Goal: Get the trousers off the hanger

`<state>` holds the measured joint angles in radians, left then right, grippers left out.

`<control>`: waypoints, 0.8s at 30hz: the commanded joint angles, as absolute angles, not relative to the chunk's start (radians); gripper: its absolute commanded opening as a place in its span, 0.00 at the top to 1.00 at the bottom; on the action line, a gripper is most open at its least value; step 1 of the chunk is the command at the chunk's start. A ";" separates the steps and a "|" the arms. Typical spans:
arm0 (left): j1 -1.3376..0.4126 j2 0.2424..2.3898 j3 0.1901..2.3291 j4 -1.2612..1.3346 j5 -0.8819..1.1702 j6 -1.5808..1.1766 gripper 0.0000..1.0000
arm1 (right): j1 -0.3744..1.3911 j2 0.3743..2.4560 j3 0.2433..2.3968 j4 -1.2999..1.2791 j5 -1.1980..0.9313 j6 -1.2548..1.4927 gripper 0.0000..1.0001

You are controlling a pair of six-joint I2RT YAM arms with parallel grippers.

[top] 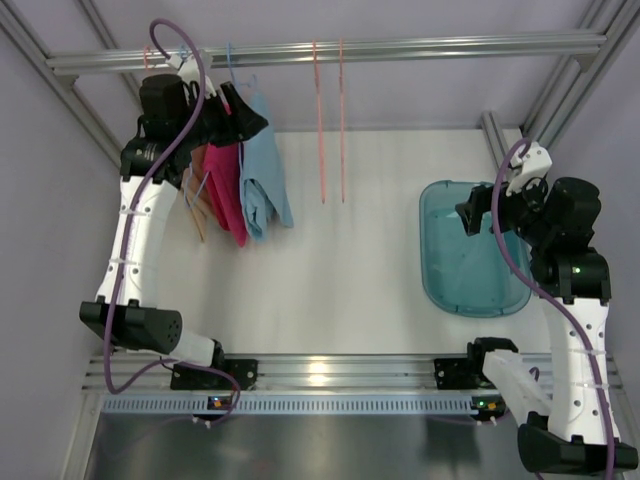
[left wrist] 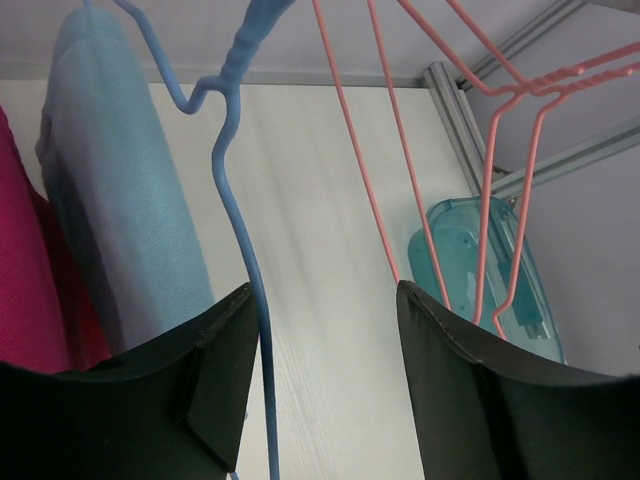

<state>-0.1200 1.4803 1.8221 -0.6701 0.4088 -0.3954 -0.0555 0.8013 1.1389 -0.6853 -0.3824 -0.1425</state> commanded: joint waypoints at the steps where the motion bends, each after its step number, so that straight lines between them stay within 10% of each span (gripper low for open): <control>1: -0.121 1.465 1.798 -0.516 0.478 -0.477 0.38 | -0.066 0.801 1.154 -0.673 -0.383 -0.158 0.01; 16: -0.121 1.489 1.775 -0.353 0.503 -0.652 1.00 | -0.066 0.778 1.137 -0.684 -0.374 -0.169 0.01; 24: -0.121 1.444 1.767 -0.170 0.512 -0.716 1.00 | -0.066 0.778 1.134 -0.681 -0.377 -0.169 0.01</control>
